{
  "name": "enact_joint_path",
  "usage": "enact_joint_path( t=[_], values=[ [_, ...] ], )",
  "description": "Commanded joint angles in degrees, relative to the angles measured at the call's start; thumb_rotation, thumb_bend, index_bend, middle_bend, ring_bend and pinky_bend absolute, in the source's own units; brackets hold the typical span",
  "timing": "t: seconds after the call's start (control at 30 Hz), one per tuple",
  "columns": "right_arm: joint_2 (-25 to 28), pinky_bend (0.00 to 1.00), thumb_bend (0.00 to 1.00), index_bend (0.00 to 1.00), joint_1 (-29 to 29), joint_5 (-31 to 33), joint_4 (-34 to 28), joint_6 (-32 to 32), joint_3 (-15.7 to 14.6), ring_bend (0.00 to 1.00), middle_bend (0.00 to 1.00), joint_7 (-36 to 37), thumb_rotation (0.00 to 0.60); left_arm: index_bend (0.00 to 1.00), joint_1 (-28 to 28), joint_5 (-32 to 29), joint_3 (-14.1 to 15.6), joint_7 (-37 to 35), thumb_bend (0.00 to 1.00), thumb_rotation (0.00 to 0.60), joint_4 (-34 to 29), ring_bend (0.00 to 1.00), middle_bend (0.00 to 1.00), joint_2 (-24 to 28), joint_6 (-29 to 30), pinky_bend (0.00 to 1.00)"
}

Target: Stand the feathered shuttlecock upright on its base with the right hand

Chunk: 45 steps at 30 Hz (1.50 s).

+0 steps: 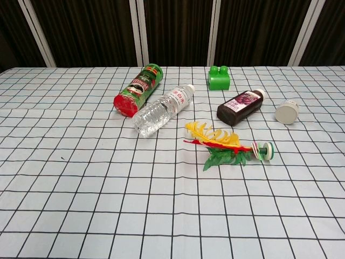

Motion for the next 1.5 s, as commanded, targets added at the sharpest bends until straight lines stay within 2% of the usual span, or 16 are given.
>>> enact_joint_path(
  t=[0.03, 0.4, 0.53, 0.63, 0.77, 1.0, 1.33, 1.5],
  values=[
    [0.1, 0.0, 0.38, 0.0, 0.0, 0.0, -0.1, 0.0, 0.0, 0.0, 0.0, 0.0, 0.6, 0.0, 0.0, 0.0, 0.0, 0.0, 0.0, 0.6, 0.0, 0.0, 0.0, 0.0, 0.1, 0.0],
    [-0.5, 0.0, 0.38, 0.01, 1.6, 0.3, -3.2, -1.6, 1.0, 0.0, 0.0, 3.0, 0.6, 0.0, 0.0, 0.0, 0.0, 0.1, 0.0, 0.6, 0.0, 0.0, 0.0, -0.1, 0.1, 0.0],
    [-1.1, 0.0, 0.38, 0.17, 4.8, 1.9, -7.6, -4.5, 3.8, 0.0, 0.01, 5.1, 0.6, 0.0, -0.1, -0.1, 0.0, 0.2, 0.0, 0.6, -0.2, 0.0, 0.0, -0.1, -0.3, 0.0],
    [-2.6, 0.0, 0.38, 0.29, 7.9, 4.2, -9.7, -7.4, 6.4, 0.0, 0.09, 4.4, 0.6, 0.0, -0.2, -0.1, 0.0, 0.3, 0.0, 0.6, -0.3, 0.0, 0.0, -0.1, -0.5, 0.0],
    [-5.3, 0.0, 0.38, 0.36, 11.7, 7.4, -11.3, -11.6, 9.2, 0.0, 0.15, 2.4, 0.6, 0.0, -0.3, -0.1, -0.1, -0.1, 0.0, 0.6, -0.3, 0.0, 0.0, -0.1, -0.5, 0.0],
    [-14.8, 0.0, 0.38, 0.43, 18.9, 17.6, -10.5, -19.4, 13.3, 0.0, 0.19, -4.7, 0.6, 0.0, -0.5, -0.5, 0.0, -0.6, 0.0, 0.6, -0.5, 0.0, 0.0, 0.3, -1.2, 0.0],
    [-30.7, 0.0, 0.38, 0.45, 25.5, 26.8, -2.7, -23.0, 14.1, 0.0, 0.2, -12.7, 0.6, 0.0, -0.8, -1.1, 0.0, -1.8, 0.0, 0.6, -1.0, 0.0, 0.0, 0.6, -2.0, 0.0],
    [-36.7, 0.0, 0.38, 0.45, 28.3, 30.1, 1.6, -23.8, 15.5, 0.0, 0.2, -15.0, 0.6, 0.0, -0.8, -1.1, 0.1, -2.5, 0.0, 0.6, -1.2, 0.0, 0.0, 0.9, -2.2, 0.0]
  ],
)
